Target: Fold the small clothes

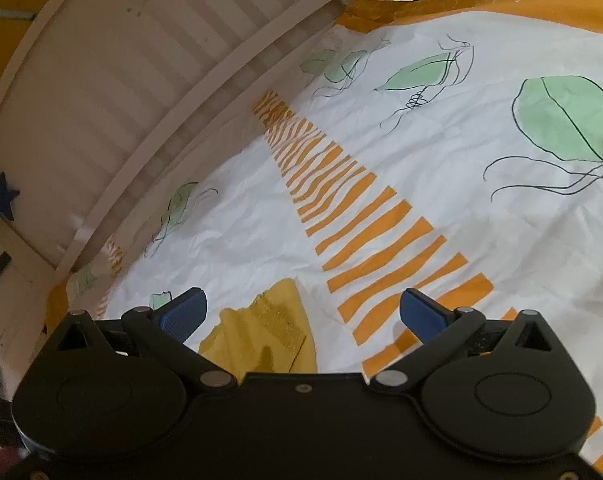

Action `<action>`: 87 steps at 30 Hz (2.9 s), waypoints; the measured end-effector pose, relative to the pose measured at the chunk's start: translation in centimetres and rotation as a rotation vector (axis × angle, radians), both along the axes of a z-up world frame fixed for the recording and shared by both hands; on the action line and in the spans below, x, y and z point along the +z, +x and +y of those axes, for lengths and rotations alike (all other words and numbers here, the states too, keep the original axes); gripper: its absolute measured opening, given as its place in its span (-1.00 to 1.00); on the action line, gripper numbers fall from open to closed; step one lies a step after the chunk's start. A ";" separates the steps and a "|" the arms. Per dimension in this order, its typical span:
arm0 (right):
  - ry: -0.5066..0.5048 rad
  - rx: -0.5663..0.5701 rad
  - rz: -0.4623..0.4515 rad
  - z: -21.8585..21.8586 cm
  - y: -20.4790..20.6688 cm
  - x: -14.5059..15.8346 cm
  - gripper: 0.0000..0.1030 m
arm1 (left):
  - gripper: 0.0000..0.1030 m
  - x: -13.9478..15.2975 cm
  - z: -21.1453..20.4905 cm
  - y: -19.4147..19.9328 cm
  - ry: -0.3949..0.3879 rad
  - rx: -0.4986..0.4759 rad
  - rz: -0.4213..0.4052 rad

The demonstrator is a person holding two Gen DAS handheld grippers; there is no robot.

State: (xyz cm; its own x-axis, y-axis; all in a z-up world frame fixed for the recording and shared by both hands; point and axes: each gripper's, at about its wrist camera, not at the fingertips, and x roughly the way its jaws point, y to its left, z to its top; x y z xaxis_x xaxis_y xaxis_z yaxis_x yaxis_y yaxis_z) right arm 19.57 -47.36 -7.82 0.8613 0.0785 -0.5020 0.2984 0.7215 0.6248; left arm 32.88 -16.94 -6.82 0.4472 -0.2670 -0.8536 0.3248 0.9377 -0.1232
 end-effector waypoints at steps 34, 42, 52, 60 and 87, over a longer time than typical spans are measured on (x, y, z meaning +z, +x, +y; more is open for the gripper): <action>0.042 0.044 -0.032 -1.1 -0.5 0.3 0.99 | -0.91 12.5 -9.8 -1.4 -0.296 -0.247 -0.111; 0.058 0.047 0.004 -1.2 -0.2 -0.3 0.99 | -0.90 8.5 -1.3 -1.4 -0.234 -0.126 -0.070; 0.035 0.062 0.029 -0.6 0.3 -0.5 0.99 | -0.85 -1.8 6.6 -0.8 0.001 0.123 -0.050; 0.032 0.056 0.037 -0.5 0.3 -0.6 0.99 | 0.08 0.6 -0.8 -5.4 0.040 -0.175 -0.338; 0.061 0.036 0.042 -0.9 0.2 -0.8 0.99 | 0.16 -5.0 -11.6 -7.5 0.259 -0.364 -0.420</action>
